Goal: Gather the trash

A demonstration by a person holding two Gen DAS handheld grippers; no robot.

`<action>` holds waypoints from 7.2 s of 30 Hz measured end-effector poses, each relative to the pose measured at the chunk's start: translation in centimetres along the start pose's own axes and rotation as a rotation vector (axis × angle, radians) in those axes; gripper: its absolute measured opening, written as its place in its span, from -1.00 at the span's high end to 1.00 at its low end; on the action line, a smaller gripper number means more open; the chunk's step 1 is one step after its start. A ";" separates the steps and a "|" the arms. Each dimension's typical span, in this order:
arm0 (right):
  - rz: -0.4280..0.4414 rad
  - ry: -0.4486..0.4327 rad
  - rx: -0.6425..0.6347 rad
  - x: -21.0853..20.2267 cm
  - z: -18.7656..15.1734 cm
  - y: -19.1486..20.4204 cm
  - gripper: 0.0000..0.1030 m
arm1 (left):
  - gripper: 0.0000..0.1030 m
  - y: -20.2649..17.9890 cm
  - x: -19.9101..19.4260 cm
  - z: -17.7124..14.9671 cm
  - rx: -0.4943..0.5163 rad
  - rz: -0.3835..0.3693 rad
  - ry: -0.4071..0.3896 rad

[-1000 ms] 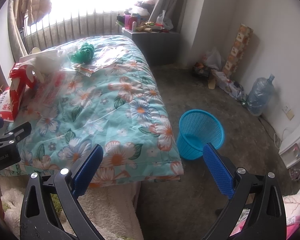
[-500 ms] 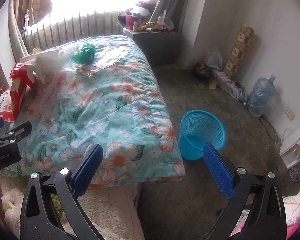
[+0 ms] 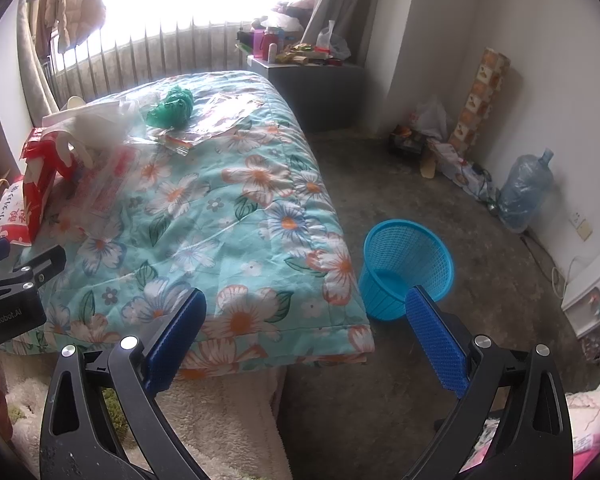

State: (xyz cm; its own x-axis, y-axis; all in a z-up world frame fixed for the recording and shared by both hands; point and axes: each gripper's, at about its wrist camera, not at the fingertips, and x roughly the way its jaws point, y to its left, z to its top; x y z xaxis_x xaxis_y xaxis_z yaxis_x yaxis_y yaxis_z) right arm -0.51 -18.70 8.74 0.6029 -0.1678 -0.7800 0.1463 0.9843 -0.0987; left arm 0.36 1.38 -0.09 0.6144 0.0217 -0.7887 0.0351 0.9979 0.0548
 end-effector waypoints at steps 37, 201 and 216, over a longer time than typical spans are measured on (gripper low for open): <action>0.010 -0.005 0.007 0.2 0.1 0.2 -0.86 | -0.89 0.2 0.3 -0.5 0.000 0.005 0.003; 0.649 -0.090 0.633 7.4 6.4 -15.3 1.00 | 0.99 -9.8 -4.5 20.6 0.283 -0.747 -0.272; 0.238 -0.029 0.977 16.0 0.9 -25.7 1.00 | 0.99 -40.4 7.6 20.1 0.507 -0.956 0.083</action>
State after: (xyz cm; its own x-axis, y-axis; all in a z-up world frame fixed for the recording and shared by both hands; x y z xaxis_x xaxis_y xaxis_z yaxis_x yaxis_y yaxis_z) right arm 6.11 -46.75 -0.66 0.7169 0.0131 -0.6971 0.5912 0.5186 0.6177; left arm 19.43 -39.99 3.99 0.1056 -0.7283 -0.6771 0.8041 0.4631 -0.3727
